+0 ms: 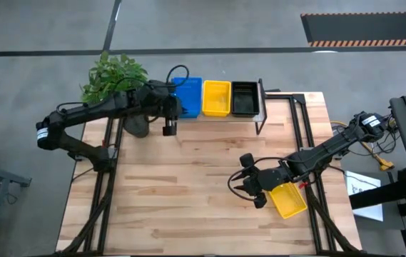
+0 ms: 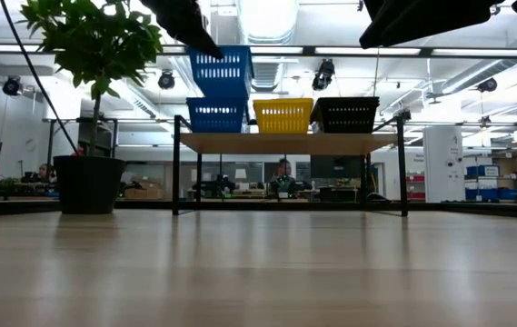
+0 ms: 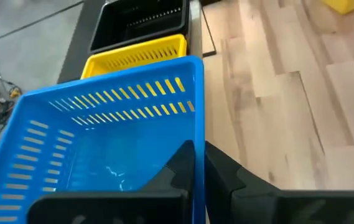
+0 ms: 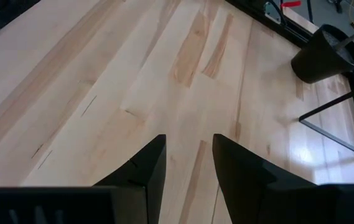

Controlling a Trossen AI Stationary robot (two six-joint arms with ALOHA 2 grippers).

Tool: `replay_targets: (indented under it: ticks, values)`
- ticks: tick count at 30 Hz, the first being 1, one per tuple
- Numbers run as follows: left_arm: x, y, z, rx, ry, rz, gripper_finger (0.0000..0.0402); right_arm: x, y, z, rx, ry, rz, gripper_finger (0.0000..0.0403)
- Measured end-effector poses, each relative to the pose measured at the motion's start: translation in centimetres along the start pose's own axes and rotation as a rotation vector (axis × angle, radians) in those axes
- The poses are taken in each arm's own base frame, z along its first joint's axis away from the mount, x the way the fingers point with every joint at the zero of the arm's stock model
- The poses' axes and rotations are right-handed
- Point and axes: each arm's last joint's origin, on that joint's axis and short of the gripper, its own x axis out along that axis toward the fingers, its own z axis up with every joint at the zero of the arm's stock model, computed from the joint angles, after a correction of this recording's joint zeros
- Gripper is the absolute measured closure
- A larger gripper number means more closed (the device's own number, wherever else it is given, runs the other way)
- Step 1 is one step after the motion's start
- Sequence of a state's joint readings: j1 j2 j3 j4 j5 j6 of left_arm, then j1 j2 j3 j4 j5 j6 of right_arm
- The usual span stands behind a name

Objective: Stack baskets on shelf by color
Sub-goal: Stack the blue bin on top of the other blue bin on the shelf

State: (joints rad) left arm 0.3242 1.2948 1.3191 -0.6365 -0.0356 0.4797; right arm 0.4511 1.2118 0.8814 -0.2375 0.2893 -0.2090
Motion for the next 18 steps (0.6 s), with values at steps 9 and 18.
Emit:
replay_targets:
  ticks: [9, 18]
  values:
    - [0.1, 0.7, -0.4, -0.016, 0.012, 0.016, 0.0402, 0.0, 0.0, 0.0, 0.000, -0.001, 0.000, 0.0280]
    - [1.3, 0.8, -0.7, -0.017, 0.043, 0.006, 0.0402, 0.0, 0.0, 0.0, 0.000, -0.002, 0.000, 0.0280]
